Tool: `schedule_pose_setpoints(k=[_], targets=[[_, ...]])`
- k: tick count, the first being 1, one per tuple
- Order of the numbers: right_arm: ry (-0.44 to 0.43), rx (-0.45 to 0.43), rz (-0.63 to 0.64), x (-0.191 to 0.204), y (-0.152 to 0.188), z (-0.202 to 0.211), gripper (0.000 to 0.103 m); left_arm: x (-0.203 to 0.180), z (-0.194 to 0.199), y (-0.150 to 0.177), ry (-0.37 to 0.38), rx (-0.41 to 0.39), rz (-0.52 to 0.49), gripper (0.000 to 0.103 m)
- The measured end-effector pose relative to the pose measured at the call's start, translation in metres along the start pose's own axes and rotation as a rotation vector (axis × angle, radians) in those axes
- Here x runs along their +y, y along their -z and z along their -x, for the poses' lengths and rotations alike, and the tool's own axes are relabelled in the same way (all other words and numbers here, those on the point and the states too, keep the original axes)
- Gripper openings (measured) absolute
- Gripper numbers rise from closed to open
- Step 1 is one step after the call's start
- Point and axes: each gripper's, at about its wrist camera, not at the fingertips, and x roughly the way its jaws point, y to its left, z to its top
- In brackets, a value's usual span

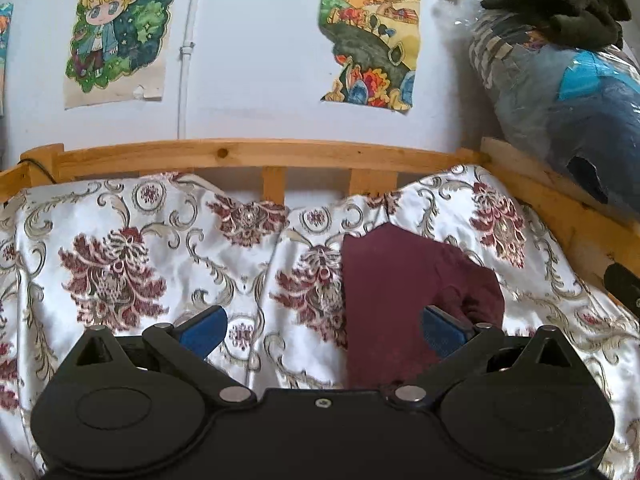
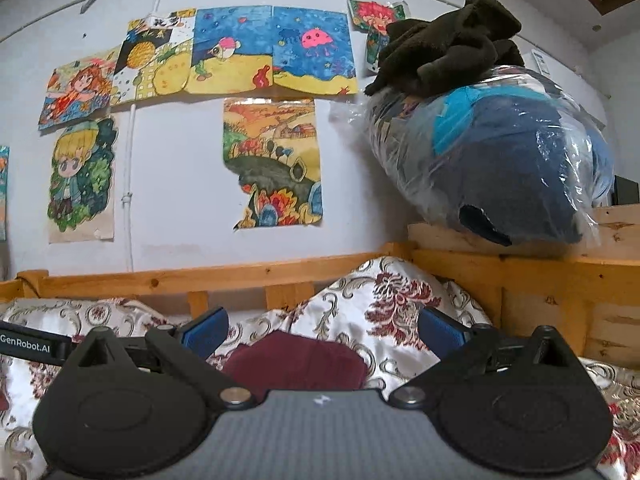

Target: Fold small clothes

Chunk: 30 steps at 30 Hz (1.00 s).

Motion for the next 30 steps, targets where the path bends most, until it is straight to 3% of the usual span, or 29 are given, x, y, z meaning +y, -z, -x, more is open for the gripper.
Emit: schedule_pose_setpoints(k=[8, 13, 23, 30], targets=[[0.012, 0.112, 0.018, 0.006, 0.024, 0.024, 0.103, 0.008, 0.011, 0.034, -0.02, 0.038, -0.022, 0.102], [0.022, 0.132, 0.046, 0.012, 0.034, 0.034, 0.103, 0.015, 0.014, 0.054, -0.052, 0.05, -0.048, 0.102], [0.019, 0.214, 0.084, 0.022, 0.048, 0.023, 0.103, 0.019, 0.009, 0.07, -0.049, 0.077, -0.061, 0.102], [0.022, 0.221, 0.104, 0.027, 0.051, 0.023, 0.103, 0.02, 0.007, 0.072, -0.05, 0.084, -0.065, 0.102]])
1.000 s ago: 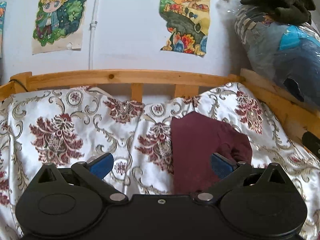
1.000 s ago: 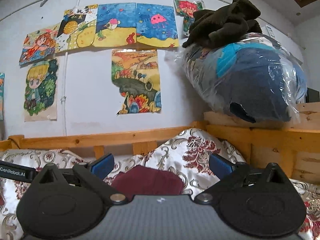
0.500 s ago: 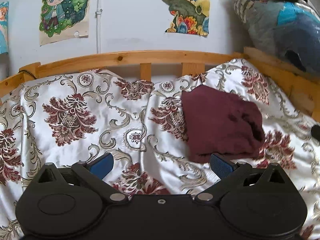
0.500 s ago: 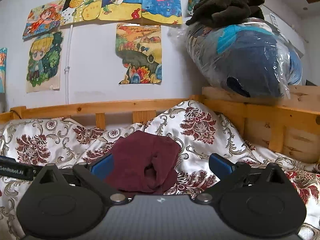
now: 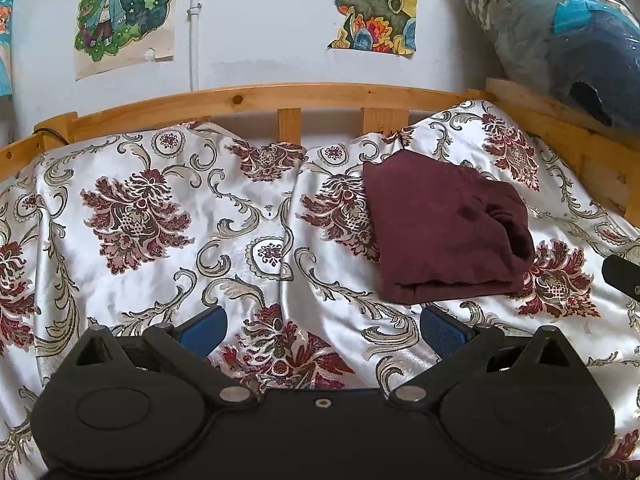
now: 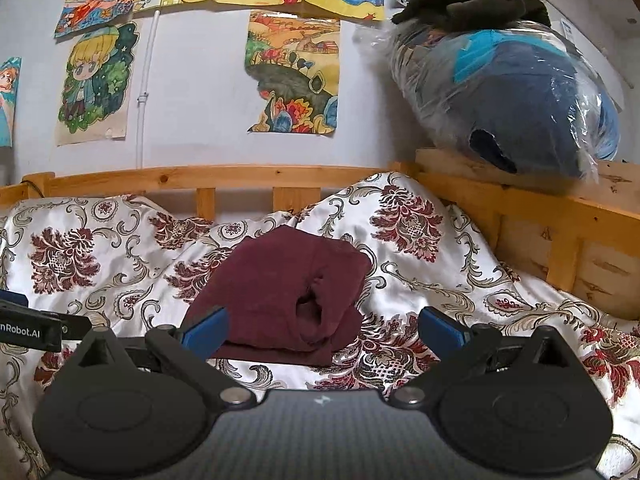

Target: Fold small clothes

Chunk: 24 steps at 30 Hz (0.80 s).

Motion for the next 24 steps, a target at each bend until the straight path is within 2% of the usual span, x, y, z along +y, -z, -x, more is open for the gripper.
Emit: schedule_pose_setpoints(k=[24], targets=[[0.017, 0.003, -0.018, -0.0051, -0.0019, -0.0021, 0.103, -0.0017, 0.0025, -0.0001, 0.0, 0.002, -0.006, 0.102]])
